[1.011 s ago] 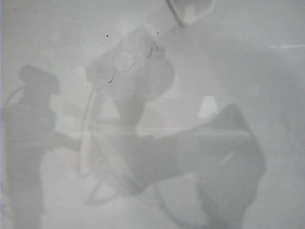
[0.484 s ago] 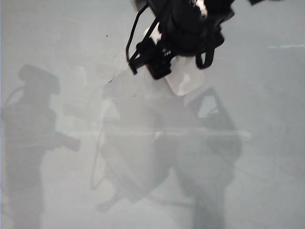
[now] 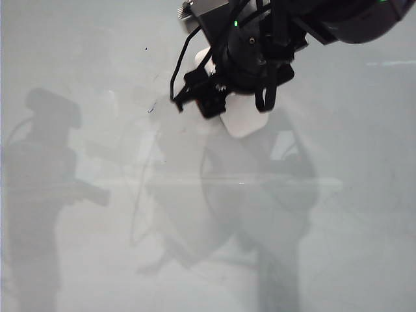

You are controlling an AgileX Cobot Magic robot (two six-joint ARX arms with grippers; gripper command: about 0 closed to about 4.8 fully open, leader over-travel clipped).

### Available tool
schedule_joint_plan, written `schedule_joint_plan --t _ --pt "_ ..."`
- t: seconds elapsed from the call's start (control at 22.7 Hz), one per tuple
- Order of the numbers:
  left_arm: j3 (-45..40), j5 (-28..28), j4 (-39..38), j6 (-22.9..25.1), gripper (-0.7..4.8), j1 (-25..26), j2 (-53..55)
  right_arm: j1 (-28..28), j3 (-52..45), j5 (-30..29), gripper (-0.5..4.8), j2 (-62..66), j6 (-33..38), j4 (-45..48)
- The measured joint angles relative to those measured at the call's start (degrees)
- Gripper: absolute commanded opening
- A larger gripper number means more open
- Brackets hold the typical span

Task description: Grab the whiteboard eraser that is attached to the surface of the whiteboard and use it to clean the writing on the whiteboard.

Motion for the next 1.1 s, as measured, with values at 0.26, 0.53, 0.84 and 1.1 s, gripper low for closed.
schedule_joint_plan --t 0.26,0.53,0.84,1.1 --pt "0.0 0.07 -0.35 0.0 -0.06 0.0 0.0 0.24 5.18 -3.58 1.44 3.43 0.04 -0.42" --pt "0.0 0.07 -0.48 0.0 -0.06 0.0 0.02 1.92 7.78 -9.25 1.42 8.87 1.4 -2.1" --pt "0.0 0.07 -0.48 0.0 -0.06 0.0 0.0 2.4 9.73 -10.6 1.43 12.33 2.99 -5.11" --pt "0.0 0.07 -0.48 0.0 -0.06 0.0 0.0 1.97 9.88 3.52 1.44 9.64 -4.26 -5.53"
